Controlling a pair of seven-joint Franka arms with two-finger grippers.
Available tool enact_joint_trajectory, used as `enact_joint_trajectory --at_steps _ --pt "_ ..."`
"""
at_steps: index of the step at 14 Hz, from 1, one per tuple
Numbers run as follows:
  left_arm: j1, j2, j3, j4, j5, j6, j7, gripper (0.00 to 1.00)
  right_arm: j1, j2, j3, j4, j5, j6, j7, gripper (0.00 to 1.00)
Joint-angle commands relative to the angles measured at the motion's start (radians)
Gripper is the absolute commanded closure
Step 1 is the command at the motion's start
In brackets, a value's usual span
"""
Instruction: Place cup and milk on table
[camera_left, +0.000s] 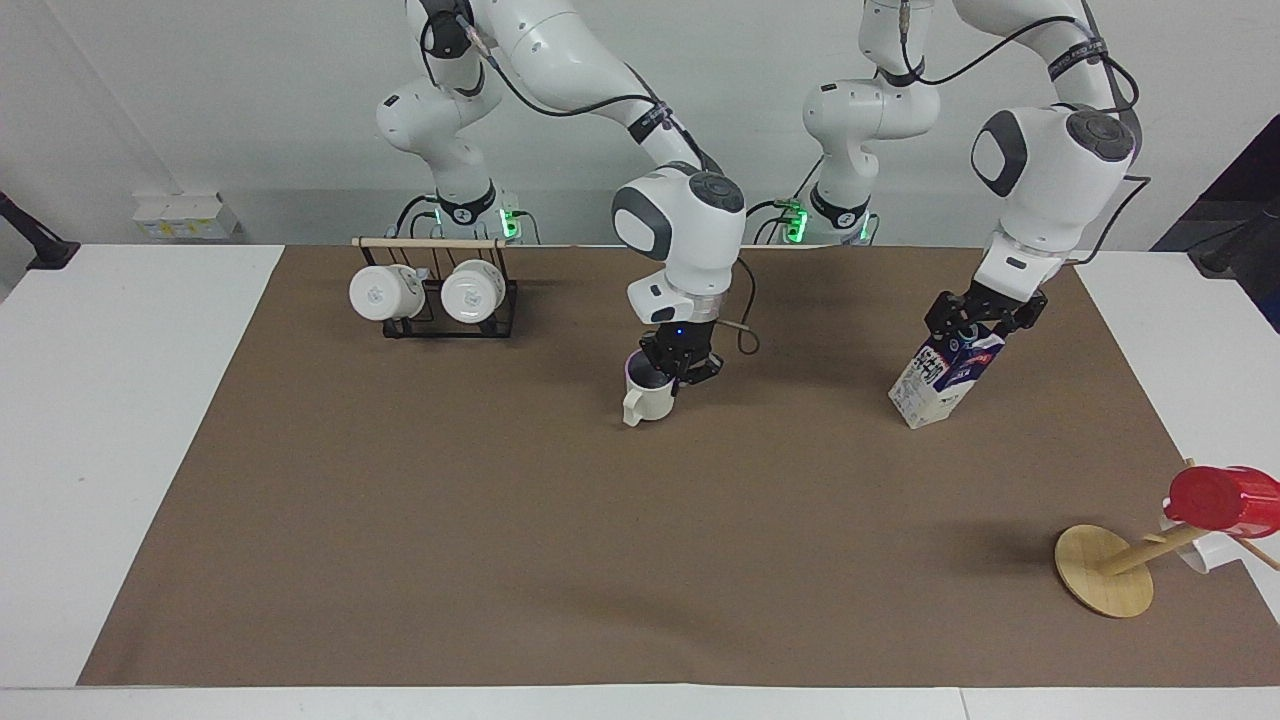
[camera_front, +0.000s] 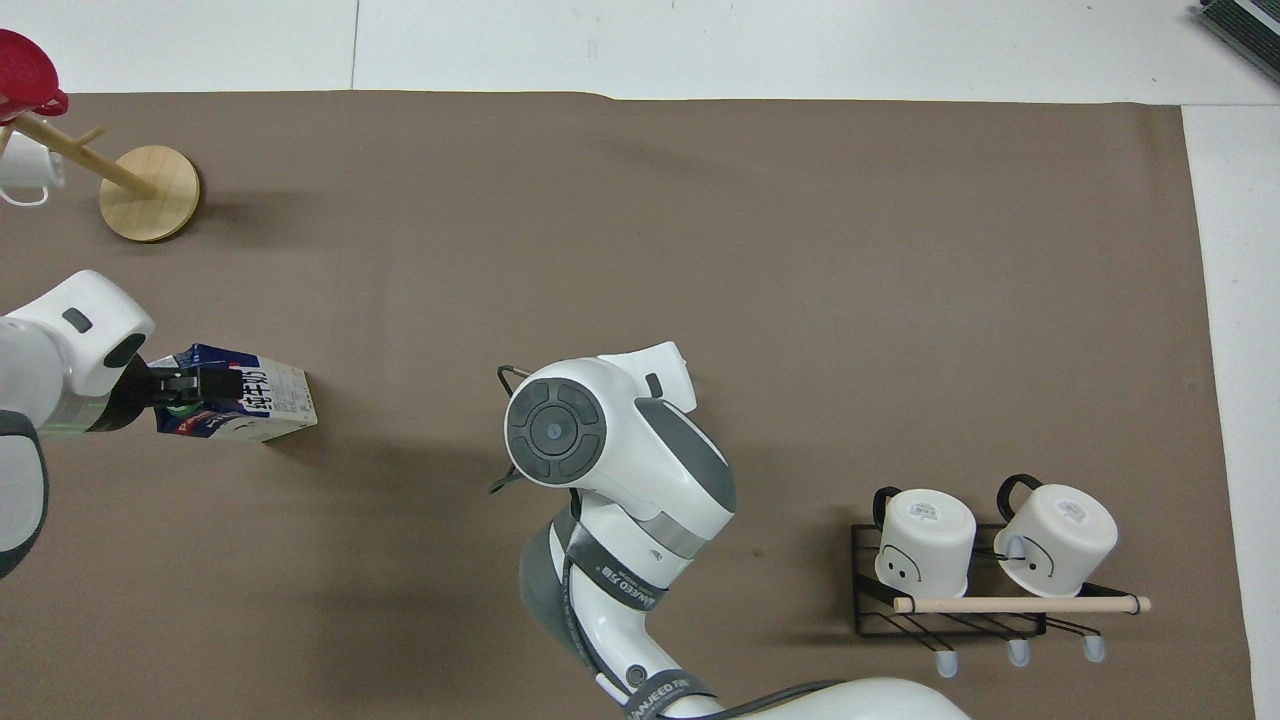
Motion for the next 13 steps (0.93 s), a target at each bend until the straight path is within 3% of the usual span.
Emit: enact_joint_trajectory --at_steps 1,2,8,9,10,11,13 --pt "-0.007 -0.014 0.001 -0.021 0.011 0.023 -0.041 0.38 -0.009 0.005 0.004 0.006 -0.015 0.030 0.038 1.00" --pt "-0.007 -0.014 0.001 -0.019 0.011 0.023 -0.041 0.43 -0.010 0.009 0.004 0.003 -0.015 0.041 0.038 1.00" --pt "-0.005 -0.002 0.001 -0.005 0.011 0.019 -0.050 0.52 -0.013 0.008 0.004 -0.019 -0.003 0.056 0.037 1.00" --pt "-0.007 0.000 0.001 -0.001 0.011 0.017 -0.062 0.56 -0.013 0.008 0.004 -0.019 -0.003 0.055 0.035 0.80" --pt "-0.007 0.005 0.001 0.005 0.011 0.011 -0.065 0.58 -0.013 0.008 0.004 -0.017 -0.003 0.053 0.028 0.35" --pt "-0.008 0.006 0.001 0.012 0.011 0.008 -0.070 0.58 -0.018 0.008 0.004 -0.014 -0.003 0.053 0.029 0.00" --pt "-0.008 0.012 -0.001 0.030 0.011 0.005 -0.071 0.58 -0.022 0.005 0.002 -0.005 0.000 0.053 0.024 0.00"
